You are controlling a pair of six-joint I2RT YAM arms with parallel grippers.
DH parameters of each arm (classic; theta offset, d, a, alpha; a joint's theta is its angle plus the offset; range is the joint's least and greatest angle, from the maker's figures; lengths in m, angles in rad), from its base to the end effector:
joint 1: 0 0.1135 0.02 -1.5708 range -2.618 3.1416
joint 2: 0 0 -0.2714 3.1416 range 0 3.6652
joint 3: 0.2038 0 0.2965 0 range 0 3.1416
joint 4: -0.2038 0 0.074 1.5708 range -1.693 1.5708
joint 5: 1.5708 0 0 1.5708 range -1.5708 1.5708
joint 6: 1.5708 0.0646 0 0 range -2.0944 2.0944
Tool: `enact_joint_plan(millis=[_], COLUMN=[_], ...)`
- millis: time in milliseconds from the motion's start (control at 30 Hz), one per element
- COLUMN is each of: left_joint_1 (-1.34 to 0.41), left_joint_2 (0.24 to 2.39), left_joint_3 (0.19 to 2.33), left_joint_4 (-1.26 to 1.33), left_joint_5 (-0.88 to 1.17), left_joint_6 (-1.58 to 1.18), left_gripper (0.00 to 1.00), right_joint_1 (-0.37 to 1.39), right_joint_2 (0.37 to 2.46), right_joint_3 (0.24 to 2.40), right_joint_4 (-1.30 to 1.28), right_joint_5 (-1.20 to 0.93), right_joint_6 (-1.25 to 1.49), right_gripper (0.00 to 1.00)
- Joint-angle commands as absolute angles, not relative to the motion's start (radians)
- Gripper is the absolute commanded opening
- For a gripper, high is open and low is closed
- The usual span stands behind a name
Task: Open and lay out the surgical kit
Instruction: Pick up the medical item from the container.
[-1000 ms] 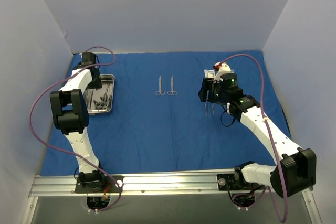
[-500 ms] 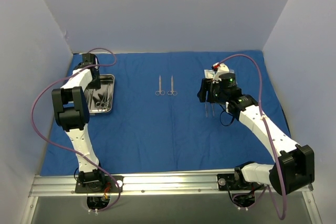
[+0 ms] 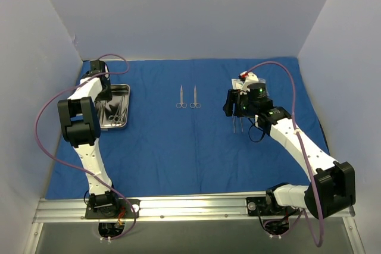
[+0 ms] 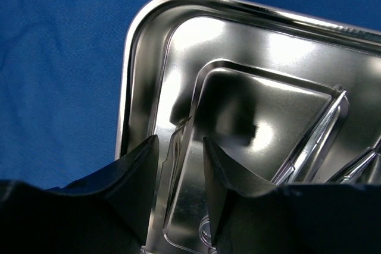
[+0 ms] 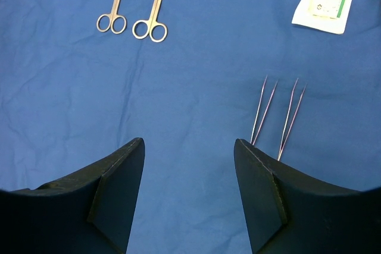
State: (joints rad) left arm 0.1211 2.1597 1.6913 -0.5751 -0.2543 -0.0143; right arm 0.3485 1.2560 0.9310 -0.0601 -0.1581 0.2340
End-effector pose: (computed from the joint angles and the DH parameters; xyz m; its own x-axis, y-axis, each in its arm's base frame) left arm 0.5198 0.0796 0.1437 -0.8543 -0.1179 -0.5063 -0.2548 0.9439 0.2102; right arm 0.3330 0.1318 0.2840 -0.4534 0.0789 -0.8878 -0.3796 0.8841 0.2724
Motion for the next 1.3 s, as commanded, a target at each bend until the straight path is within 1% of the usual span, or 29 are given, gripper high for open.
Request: enact_joint_plan(millis=[0,600,933,967,1000,1033,1200,1233,1267], left_joint_1=[0.137,0.147,0.152,0.153,0.155,0.155,0.156,0.156,0.155], left_joint_2=[2.169,2.221,2.238,2.238,2.237,2.235,2.214,2.21,2.207], left_joint_3=[1.743,1.767,1.769,1.767,1.767,1.767,1.767,1.77,1.773], left_joint_4=[-0.569,-0.594,-0.618,-0.621,-0.623,-0.624,-0.624,-0.63,-0.634], left_joint_5=[-0.226,-0.218,-0.21,-0.209,-0.206,-0.198,-0.184,-0.183,-0.176], left_joint_6=[-0.005,-0.005,-0.012,-0.014,-0.018,-0.021,-0.032,-0.035,-0.038], left_gripper=[0.44,0.4,0.32,0.31,0.26,0.25,0.22,0.19,0.19], right_joint_1=[0.356,0.356,0.356,0.356,0.356,0.356,0.356,0.356,0.356], right_joint_2=[1.266,1.282,1.281,1.282,1.281,1.279,1.276,1.276,1.276], right_joint_3=[0.966,0.973,0.973,0.973,0.971,0.971,0.969,0.969,0.969], right_joint_4=[-0.035,-0.026,-0.023,-0.023,-0.023,-0.023,-0.021,-0.02,-0.021], right_joint_5=[-0.172,-0.173,-0.17,-0.17,-0.17,-0.167,-0.167,-0.17,-0.17], right_joint_6=[0.222,0.227,0.232,0.232,0.232,0.232,0.232,0.232,0.232], right_gripper=[0.57,0.57,0.57,0.57,0.57,0.57,0.57,0.57,0.57])
